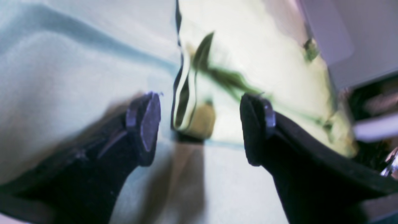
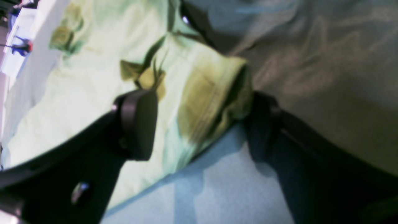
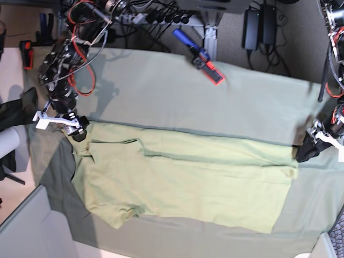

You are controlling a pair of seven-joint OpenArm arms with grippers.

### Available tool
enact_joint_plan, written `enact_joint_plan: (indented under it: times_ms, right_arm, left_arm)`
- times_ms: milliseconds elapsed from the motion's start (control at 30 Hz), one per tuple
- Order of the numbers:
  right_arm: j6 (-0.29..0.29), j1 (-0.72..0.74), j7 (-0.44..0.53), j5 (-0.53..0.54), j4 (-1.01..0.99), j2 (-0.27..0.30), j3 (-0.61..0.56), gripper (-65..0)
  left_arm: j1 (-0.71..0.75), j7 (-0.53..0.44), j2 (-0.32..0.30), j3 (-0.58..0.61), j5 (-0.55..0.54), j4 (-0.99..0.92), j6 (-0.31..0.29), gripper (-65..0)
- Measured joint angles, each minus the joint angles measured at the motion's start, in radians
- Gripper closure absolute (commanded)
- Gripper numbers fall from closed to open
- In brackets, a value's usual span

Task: Fold the T-shirt properly
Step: 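Lower both grippers and release the folded shoulder edge onto the shirt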

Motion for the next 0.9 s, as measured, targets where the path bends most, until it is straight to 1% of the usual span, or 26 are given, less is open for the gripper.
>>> enact_joint_plan:
  times_ms: [267,367,600,900]
  right_arm:
    - [0.003,0.003,0.028,0.011,-0.027,0.000,0.000,-43.3]
    - [0.003,0.003,0.039,0.019,-0.027,-0.004,-0.006,-43.3]
    - [0.003,0.015,0.044,0.013,-0.030,-0.008,-0.063,-43.3]
    - [0.003,0.031,0.033,0.011,-0.032,-0.011,-0.072,-43.2]
  left_arm:
    - [0.014,-0.003,0.016,0.008,-0.002,0.007,-0.004,-43.1]
    - [0.017,-0.010,0.013,0.037,-0.001,0.008,-0.007,-43.1]
    - [0.016,-0.021,0.011,0.117,0.029,0.013,-0.011,-43.1]
    - [0.013,-0.011,0.011,0.118,0.038,0.013,-0.011,-43.0]
